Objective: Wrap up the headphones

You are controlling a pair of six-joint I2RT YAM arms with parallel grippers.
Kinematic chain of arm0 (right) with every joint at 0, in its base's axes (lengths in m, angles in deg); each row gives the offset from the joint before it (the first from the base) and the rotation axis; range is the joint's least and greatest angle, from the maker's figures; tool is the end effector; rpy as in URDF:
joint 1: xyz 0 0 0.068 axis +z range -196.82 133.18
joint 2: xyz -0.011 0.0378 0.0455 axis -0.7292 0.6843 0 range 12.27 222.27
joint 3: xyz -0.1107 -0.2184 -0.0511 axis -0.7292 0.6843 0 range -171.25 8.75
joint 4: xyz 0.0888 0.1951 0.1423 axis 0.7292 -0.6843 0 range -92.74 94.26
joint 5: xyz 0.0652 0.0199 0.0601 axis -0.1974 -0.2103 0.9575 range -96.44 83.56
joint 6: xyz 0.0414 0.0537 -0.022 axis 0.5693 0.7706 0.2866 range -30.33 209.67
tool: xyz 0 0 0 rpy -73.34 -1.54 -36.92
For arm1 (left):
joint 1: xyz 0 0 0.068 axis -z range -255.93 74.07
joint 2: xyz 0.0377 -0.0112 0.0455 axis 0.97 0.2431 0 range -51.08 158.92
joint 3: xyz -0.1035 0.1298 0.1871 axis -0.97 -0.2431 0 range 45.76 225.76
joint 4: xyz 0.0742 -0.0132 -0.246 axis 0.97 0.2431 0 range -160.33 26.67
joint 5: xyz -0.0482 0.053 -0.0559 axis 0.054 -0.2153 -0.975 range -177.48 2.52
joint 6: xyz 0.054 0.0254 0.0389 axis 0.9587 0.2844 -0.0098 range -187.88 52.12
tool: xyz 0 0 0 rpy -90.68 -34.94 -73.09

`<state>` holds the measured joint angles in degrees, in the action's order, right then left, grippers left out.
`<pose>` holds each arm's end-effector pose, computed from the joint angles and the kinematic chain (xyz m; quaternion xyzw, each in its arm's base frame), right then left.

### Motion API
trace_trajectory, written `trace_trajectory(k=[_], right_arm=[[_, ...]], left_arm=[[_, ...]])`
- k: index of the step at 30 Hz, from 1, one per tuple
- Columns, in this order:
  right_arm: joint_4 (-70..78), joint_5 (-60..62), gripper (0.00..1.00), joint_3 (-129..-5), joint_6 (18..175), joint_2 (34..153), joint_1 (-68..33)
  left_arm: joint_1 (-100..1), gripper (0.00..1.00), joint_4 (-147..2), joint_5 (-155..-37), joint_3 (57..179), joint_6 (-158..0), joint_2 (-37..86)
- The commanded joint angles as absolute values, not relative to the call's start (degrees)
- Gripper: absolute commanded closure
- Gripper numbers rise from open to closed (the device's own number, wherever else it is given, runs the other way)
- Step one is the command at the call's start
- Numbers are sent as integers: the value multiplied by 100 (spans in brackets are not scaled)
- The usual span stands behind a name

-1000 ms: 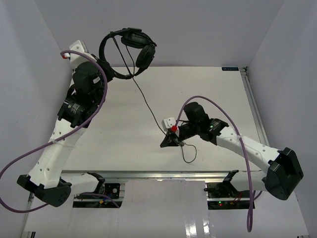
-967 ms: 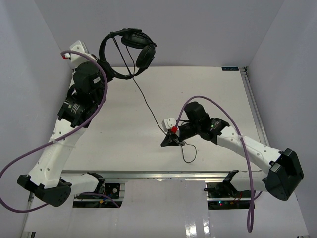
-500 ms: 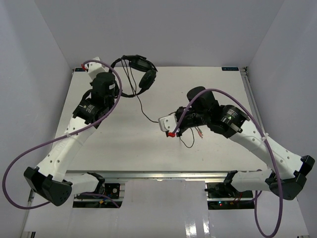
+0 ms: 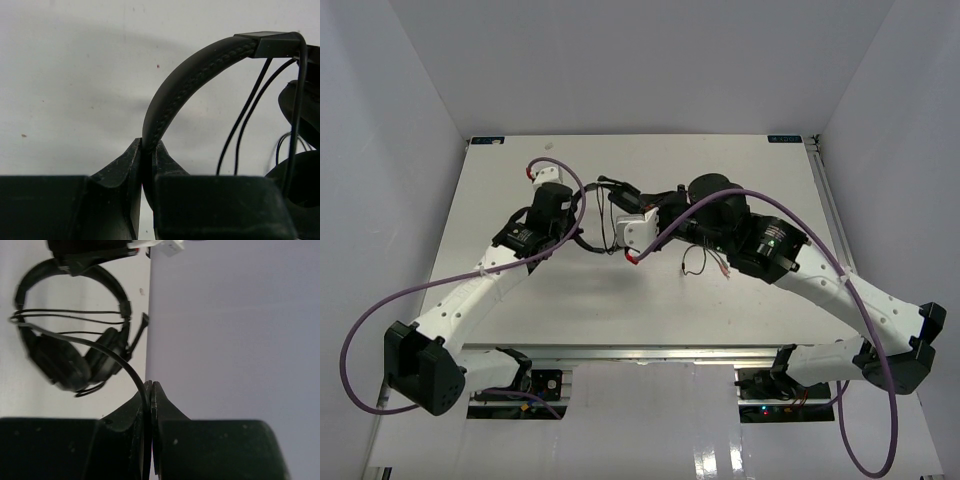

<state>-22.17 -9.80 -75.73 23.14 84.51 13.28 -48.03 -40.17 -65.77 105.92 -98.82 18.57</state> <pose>0.1513 0.2562 0.4197 -0.6966 0.3703 -0.0576 0.6118 0.2597 -0.1131 0.2765 -0.1037 0.8864 -0.0568 0.4476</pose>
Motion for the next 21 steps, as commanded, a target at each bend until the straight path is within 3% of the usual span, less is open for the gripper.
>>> trace_trajectory(k=[1, 21], right_arm=[[-1033, -1749, 92, -7586, 1967, 8606, 1350], [-958, -1237, 92, -7876, 2526, 9570, 626]], left_arm=[[-4768, 100, -4345, -7506, 10291, -9825, 1414], [-4208, 100, -4413, -9514, 9126, -9237, 54]])
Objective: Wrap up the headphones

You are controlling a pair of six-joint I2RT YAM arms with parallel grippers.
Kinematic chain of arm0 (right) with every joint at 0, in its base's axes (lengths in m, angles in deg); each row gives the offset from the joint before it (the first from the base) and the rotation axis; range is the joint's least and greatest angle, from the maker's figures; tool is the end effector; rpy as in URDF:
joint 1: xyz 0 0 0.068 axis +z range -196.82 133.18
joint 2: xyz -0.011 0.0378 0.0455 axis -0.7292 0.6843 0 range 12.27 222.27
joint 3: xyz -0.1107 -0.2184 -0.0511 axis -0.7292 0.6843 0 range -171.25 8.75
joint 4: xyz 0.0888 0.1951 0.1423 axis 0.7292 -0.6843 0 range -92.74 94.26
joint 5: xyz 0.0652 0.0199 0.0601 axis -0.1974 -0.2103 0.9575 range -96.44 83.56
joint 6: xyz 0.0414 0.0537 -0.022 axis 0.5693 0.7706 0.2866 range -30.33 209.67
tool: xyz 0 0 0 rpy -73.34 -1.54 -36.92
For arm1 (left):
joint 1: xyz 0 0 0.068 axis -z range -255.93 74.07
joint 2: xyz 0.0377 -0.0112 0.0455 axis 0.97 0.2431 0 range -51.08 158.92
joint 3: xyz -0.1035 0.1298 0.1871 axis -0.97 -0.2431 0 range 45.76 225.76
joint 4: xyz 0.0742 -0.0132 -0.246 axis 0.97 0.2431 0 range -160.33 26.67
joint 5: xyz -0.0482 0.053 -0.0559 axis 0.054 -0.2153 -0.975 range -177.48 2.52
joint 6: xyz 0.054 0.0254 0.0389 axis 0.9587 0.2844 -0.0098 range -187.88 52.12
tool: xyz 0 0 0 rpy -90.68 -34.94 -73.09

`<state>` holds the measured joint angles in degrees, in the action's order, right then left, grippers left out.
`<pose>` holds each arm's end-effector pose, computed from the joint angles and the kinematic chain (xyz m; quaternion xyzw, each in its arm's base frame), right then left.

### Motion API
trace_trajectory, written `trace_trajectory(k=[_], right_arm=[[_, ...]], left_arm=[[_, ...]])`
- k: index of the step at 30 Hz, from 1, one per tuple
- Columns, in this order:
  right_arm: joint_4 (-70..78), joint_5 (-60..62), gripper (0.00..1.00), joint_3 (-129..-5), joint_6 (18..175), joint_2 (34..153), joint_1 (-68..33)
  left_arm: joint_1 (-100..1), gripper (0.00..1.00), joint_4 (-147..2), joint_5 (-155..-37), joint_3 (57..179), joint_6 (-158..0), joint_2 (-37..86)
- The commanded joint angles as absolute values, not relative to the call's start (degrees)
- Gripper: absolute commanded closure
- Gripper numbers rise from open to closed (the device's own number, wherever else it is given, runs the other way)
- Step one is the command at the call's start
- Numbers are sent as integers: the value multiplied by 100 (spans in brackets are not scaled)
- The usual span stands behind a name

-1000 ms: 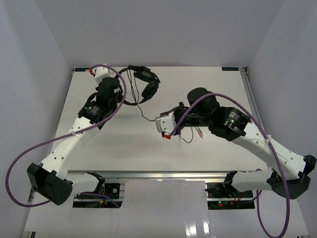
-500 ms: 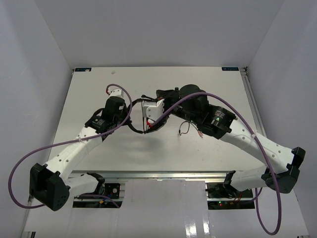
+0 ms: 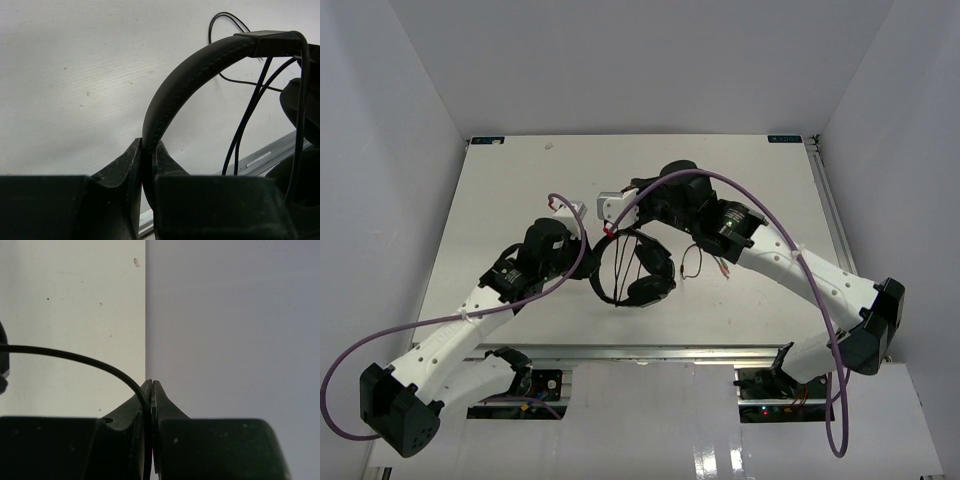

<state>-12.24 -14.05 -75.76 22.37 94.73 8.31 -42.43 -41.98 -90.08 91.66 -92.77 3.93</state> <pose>0.2092 0.2865 0.3875 -0.6716 0.4154 -0.1170 0.6022 0.1939 -0.1317 0.2510 0.0772 0.8932 -0.2336 0.3763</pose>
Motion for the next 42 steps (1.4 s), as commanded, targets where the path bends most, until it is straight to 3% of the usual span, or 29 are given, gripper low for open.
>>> trace_trajectory(k=[1, 19, 30, 35, 42], right_arm=[[-976, -1215, 92, -7902, 2569, 9617, 588], [-1692, 200, 92, -7918, 3247, 9792, -372], [-1714, 2113, 92, -6876, 4189, 9090, -1018], [-1115, 2884, 92, -6590, 5082, 9179, -1380], [-723, 4052, 92, -5986, 5709, 9349, -1670]], left_arm=[[-4204, 100, -4408, -9557, 9113, -9224, 28], [-4192, 100, -4191, -9726, 9311, -9026, -502], [-4192, 100, -4124, -10155, 9882, -9202, -494], [-4192, 100, -4095, -10857, 9946, -9236, -413], [-4192, 100, -4041, -10694, 10180, -9301, -353]])
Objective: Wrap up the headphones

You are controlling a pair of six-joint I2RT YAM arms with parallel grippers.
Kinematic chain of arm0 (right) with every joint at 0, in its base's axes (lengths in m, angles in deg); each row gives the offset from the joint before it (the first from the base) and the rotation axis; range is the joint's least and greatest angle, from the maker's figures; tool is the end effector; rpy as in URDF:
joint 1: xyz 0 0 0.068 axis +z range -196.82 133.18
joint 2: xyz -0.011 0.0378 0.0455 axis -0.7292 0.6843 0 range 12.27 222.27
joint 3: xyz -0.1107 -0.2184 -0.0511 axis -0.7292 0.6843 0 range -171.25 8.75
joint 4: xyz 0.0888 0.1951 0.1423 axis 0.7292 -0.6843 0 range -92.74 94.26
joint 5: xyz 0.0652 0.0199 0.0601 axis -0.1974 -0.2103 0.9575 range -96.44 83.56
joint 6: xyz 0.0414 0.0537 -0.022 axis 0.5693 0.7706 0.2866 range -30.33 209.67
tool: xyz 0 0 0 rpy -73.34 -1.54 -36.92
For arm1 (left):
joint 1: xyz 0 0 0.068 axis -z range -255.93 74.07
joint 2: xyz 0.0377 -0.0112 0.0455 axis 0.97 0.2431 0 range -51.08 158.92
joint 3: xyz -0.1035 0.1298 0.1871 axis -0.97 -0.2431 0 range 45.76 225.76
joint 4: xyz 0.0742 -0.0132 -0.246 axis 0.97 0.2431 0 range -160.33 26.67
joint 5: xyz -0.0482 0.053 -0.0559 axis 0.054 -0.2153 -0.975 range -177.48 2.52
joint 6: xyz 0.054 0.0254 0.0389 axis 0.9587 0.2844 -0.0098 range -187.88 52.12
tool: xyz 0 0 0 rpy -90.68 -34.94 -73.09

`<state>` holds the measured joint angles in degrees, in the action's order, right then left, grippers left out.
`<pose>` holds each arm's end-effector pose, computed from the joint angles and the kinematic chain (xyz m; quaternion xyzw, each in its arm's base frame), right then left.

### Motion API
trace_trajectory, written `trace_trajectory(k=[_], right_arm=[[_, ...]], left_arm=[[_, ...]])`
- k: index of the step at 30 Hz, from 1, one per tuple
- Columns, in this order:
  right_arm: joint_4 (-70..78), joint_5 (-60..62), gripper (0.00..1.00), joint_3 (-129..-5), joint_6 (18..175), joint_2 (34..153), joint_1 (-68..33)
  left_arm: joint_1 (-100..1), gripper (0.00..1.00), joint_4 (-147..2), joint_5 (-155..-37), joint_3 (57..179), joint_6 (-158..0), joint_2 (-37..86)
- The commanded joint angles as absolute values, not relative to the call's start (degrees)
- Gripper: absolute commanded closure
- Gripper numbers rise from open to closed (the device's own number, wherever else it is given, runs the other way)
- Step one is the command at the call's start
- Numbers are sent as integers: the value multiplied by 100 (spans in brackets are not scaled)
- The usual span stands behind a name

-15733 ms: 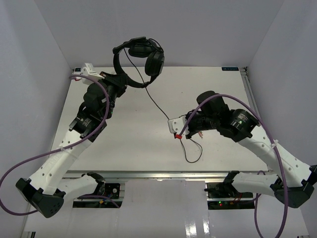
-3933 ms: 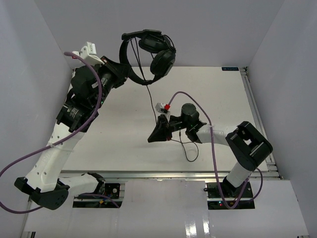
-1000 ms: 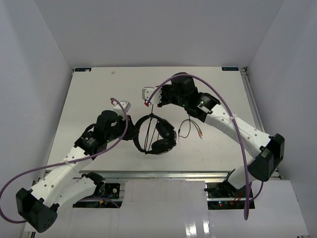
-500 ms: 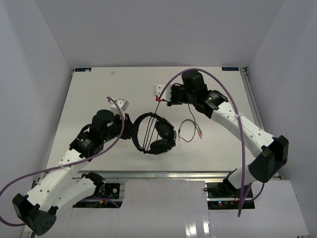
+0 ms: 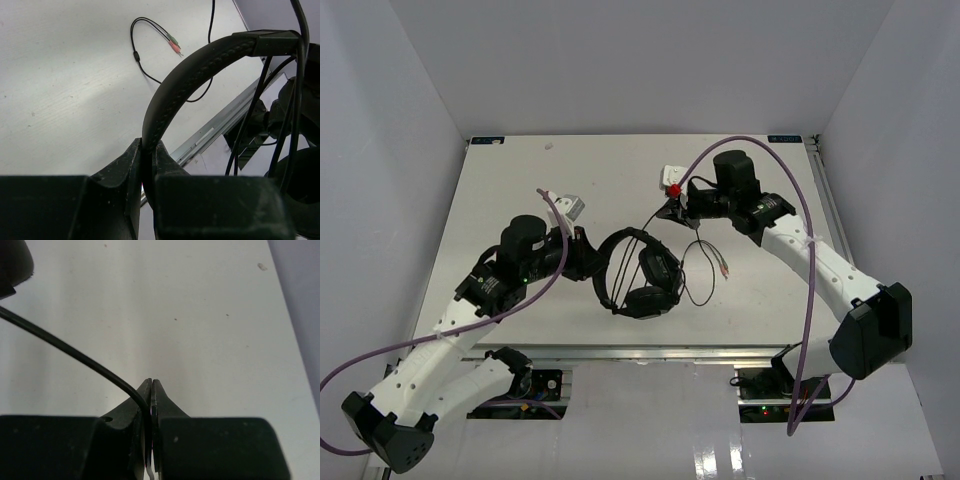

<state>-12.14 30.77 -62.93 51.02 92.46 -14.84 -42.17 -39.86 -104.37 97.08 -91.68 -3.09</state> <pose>0.2656 0.2076 0.3234 -0.6019 0.5527 0.2388 0.5246 0.1663 -0.1318 0.3067 0.1495 0.8342 -0.3582 0.3917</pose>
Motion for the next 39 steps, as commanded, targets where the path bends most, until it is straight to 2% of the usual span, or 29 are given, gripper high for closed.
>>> trace_trajectory(k=[1, 13, 22, 32, 39], right_arm=[[-652, 4223, 92, -5821, 5780, 9355, -1715], [1184, 5177, 87, -4522, 7027, 9377, -1737], [2294, 5594, 86, -4054, 7886, 9682, -1618], [2056, 5714, 86, -3811, 7839, 9550, -1492], [1935, 5750, 89, -3606, 7797, 9242, -1482]], left_arm=[[-4192, 100, -3997, -10671, 10263, -9301, -320], [-4192, 100, -3907, -10609, 10934, -9535, -245], [-4192, 100, -3715, -10160, 11677, -9785, -62], [-4192, 100, -3963, -9298, 12482, -10251, 504], [-4192, 100, -4388, -8471, 12542, -10827, 613]])
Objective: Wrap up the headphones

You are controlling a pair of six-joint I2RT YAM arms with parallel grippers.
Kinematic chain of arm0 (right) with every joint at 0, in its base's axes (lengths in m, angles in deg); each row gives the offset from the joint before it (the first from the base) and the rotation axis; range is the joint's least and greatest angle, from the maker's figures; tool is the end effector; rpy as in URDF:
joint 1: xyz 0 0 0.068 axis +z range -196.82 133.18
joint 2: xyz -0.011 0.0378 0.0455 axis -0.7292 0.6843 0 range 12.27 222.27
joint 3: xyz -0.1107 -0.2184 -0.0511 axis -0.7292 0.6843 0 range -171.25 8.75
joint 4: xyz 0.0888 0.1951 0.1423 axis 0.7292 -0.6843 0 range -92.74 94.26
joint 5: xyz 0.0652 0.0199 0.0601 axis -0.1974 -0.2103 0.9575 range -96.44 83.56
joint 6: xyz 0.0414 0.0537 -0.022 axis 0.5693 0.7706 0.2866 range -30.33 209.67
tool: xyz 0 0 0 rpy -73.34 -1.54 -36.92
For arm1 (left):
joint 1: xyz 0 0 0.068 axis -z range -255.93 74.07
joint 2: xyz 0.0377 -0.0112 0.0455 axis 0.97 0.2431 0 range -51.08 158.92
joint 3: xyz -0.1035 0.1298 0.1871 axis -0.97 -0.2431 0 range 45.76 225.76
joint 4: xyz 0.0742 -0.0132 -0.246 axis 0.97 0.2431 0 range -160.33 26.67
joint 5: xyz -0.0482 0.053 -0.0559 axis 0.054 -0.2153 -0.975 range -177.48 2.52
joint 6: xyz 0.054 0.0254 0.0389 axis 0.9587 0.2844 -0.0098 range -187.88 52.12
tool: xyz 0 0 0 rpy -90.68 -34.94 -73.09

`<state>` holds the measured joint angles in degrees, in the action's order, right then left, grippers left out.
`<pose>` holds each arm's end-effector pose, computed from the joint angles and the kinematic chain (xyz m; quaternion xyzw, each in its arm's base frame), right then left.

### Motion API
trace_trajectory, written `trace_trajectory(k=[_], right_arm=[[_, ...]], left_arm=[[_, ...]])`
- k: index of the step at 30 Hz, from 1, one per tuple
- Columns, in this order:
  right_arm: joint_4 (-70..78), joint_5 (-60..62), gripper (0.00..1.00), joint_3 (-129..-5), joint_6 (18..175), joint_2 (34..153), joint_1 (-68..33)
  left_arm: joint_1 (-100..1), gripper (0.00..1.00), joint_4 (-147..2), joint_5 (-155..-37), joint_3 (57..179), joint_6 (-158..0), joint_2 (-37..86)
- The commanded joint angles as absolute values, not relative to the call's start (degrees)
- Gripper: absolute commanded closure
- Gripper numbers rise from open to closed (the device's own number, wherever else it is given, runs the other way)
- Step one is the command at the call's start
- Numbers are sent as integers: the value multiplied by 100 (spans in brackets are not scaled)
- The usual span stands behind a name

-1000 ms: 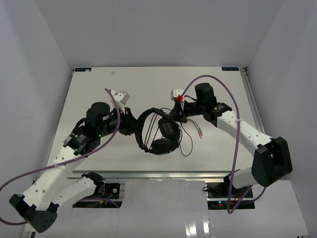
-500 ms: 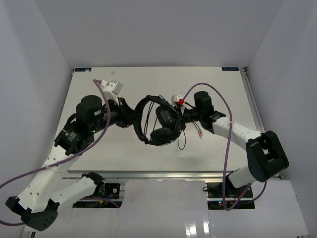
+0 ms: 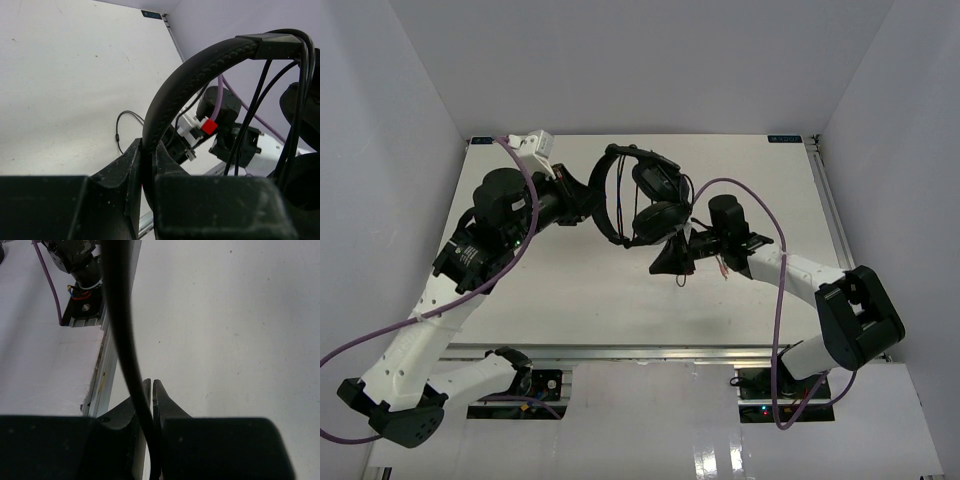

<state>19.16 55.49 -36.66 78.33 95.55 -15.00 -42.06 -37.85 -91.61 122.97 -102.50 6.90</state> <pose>0.2380 0.2085 0.2124 -0.5272 0.5603 0.5063 0.3897 0.1876 -0.1311 0.4229 0.0172 0.7836 -0.3725 0.4969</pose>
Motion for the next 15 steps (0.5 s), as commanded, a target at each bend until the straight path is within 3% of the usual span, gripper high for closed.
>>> trace_trajectory(k=[1, 9, 15], right_arm=[[1893, 5771, 89, -3578, 7783, 9181, -1482], [1275, 5796, 84, -3498, 7339, 8728, -1474], [976, 5753, 87, -3476, 7146, 8401, -1474]], left_arm=[[-4192, 100, -4475, -8315, 12543, -10909, 616], [-4192, 100, -4977, -7703, 12557, -11222, 777], [-4192, 100, -5075, -7344, 12559, -11418, 943]])
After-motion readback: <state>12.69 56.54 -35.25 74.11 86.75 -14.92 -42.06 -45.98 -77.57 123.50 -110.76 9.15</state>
